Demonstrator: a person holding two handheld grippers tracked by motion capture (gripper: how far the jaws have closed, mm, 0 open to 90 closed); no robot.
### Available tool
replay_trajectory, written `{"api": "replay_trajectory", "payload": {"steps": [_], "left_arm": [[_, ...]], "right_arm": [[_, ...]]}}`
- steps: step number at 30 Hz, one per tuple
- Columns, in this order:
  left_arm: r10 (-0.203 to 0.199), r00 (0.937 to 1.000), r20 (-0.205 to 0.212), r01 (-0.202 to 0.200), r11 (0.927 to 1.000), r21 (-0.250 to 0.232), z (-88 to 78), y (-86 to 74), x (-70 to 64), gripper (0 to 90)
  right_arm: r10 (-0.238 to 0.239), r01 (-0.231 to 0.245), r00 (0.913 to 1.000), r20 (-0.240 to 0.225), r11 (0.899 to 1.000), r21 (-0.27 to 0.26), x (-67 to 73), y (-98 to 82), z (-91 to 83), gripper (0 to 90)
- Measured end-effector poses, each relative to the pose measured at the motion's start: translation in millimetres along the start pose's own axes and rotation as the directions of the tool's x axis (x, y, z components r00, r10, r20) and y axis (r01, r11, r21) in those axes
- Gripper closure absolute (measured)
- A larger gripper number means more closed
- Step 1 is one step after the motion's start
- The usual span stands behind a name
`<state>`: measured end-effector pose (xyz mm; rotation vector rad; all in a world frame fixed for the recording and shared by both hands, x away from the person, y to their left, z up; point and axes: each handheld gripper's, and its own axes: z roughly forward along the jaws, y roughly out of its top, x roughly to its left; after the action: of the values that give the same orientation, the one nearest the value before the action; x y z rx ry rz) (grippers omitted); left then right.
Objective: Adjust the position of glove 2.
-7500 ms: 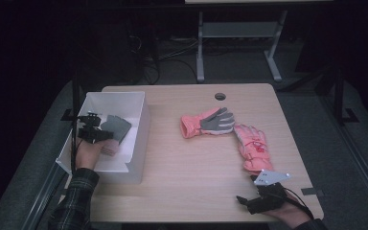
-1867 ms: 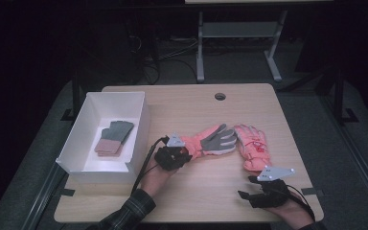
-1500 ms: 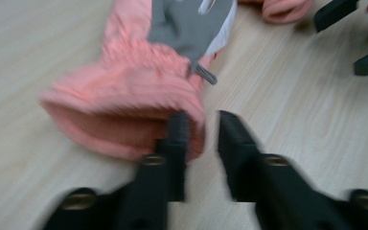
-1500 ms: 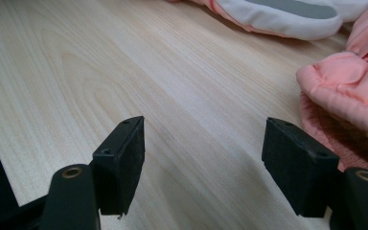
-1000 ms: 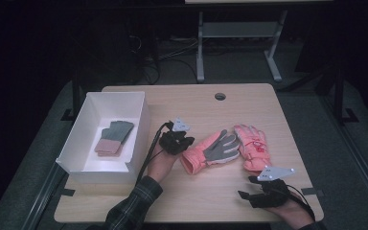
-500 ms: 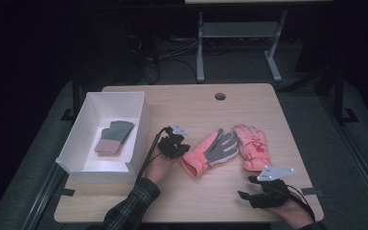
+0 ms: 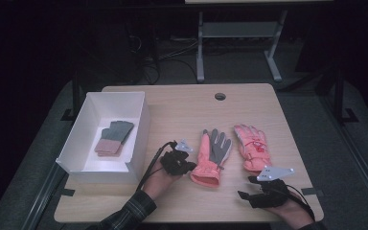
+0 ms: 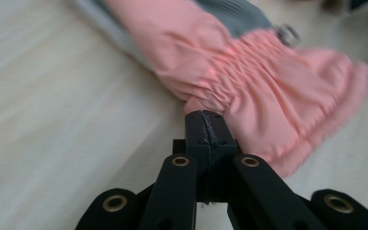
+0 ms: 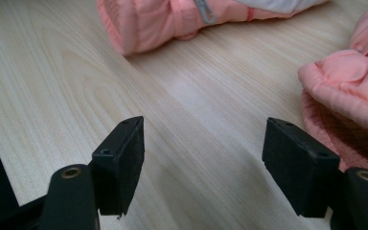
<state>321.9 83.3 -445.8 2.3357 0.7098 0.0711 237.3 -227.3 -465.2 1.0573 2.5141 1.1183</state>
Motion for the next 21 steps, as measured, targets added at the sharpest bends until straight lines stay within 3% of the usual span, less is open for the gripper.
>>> {"api": "replay_trajectory", "payload": {"steps": [4, 14, 17, 19, 20, 21], "left_arm": [[0.022, 0.9986, 0.048, -0.022, 0.9998, 0.001, 4.0, 1.1, -13.3, 89.7], [0.067, 0.9925, 0.102, -0.067, 0.9977, -0.008, 19.4, 8.3, -36.5, 89.7], [0.088, 0.9914, 0.097, -0.088, 0.9961, -0.002, 15.8, 8.0, -33.2, 89.7], [0.076, 0.9933, 0.088, -0.074, 0.997, -0.02, 11.1, 6.0, -30.5, 89.6], [0.093, 0.9926, 0.078, -0.093, 0.9956, -0.01, 7.3, 4.6, -27.9, 89.3], [0.089, 0.994, 0.063, -0.089, 0.996, -0.015, 5.1, 2.5, -26.6, 85.6]], "right_arm": [[-0.003, 0.003, 1.0, 0.001, 1.0, 0.004, -0.3, -0.9, -0.1, 30.6], [0.003, -0.003, 1.0, 0.001, 1.0, 0.015, -1.3, -3.0, -1.1, 30.6], [-0.002, 0.002, 1.0, 0.001, 1.0, 0.015, -1.3, -3.2, -0.9, 30.6], [0.002, -0.002, 1.0, -0.001, 1.0, 0.016, -1.4, -3.3, -1.0, 30.4], [0.005, -0.004, 1.0, -0.002, 1.0, 0.017, -1.5, -3.4, -0.9, 30.3], [0.006, -0.006, 1.0, -0.002, 1.0, 0.018, -1.6, -3.4, -0.7, 30.0]]}}
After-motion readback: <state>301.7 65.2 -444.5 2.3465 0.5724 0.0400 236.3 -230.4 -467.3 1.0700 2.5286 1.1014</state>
